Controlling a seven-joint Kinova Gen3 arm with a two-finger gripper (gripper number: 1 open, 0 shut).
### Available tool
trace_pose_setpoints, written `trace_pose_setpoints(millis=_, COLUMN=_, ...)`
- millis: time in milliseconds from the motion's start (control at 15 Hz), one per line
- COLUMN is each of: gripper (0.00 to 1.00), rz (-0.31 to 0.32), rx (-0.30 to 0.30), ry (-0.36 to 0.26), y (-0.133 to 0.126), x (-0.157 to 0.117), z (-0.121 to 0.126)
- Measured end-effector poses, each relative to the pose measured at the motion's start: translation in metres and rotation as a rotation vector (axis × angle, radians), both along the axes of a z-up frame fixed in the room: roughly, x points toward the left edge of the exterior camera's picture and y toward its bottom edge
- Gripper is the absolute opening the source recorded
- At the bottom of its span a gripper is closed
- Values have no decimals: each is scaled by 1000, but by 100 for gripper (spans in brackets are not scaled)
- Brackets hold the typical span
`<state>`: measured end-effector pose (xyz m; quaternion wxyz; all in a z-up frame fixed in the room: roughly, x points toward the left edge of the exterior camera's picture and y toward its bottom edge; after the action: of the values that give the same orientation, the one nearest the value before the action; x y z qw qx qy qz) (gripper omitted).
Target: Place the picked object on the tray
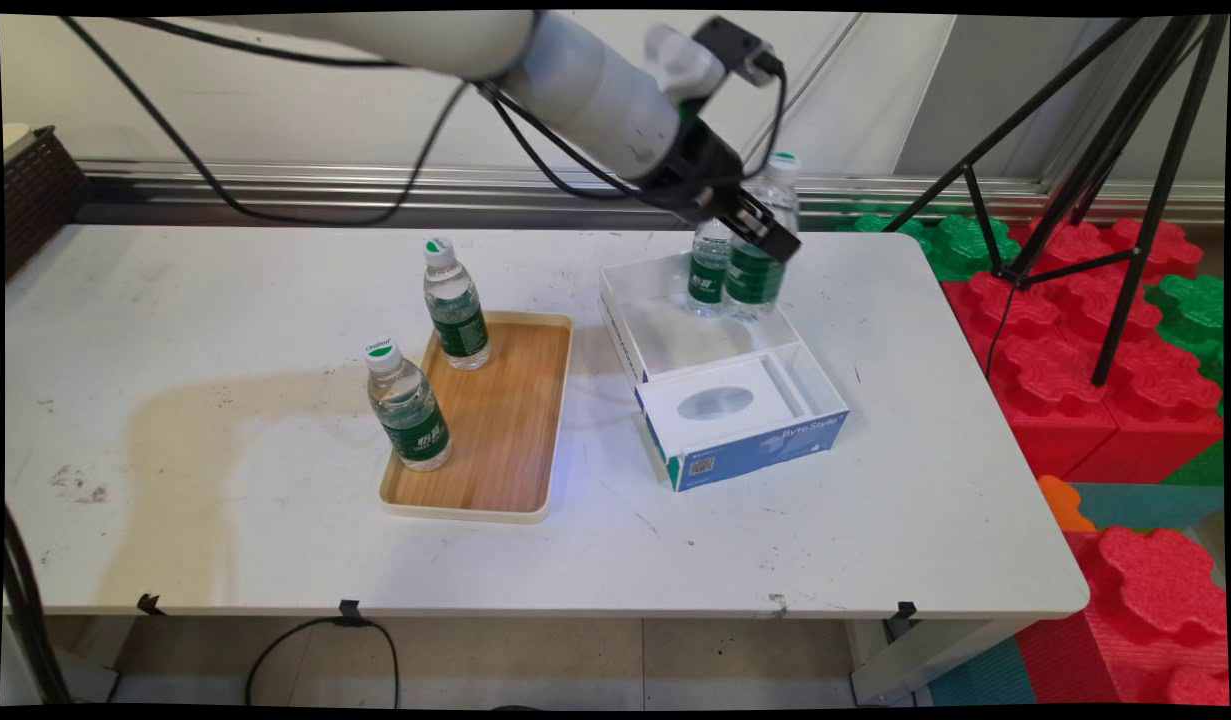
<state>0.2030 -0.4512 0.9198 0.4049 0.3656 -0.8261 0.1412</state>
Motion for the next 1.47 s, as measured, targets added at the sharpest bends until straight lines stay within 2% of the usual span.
trace_pose_setpoints(millis=267, gripper=0, rz=-31, rx=21, ry=-48, y=12, x=35, z=29)
trace_pose_setpoints(millis=467, gripper=0, rz=-90, rx=46, ry=-86, y=21, x=67, z=46)
trace_pose_setpoints(millis=800, gripper=0, rz=-182, rx=79, ry=-139, y=29, x=117, z=56)
trace_pose_setpoints(millis=1067, gripper=0, rz=-229, rx=92, ry=-158, y=26, x=144, z=47)
trace_pose_setpoints(millis=1467, gripper=0, rz=-265, rx=139, ry=-165, y=22, x=185, z=13)
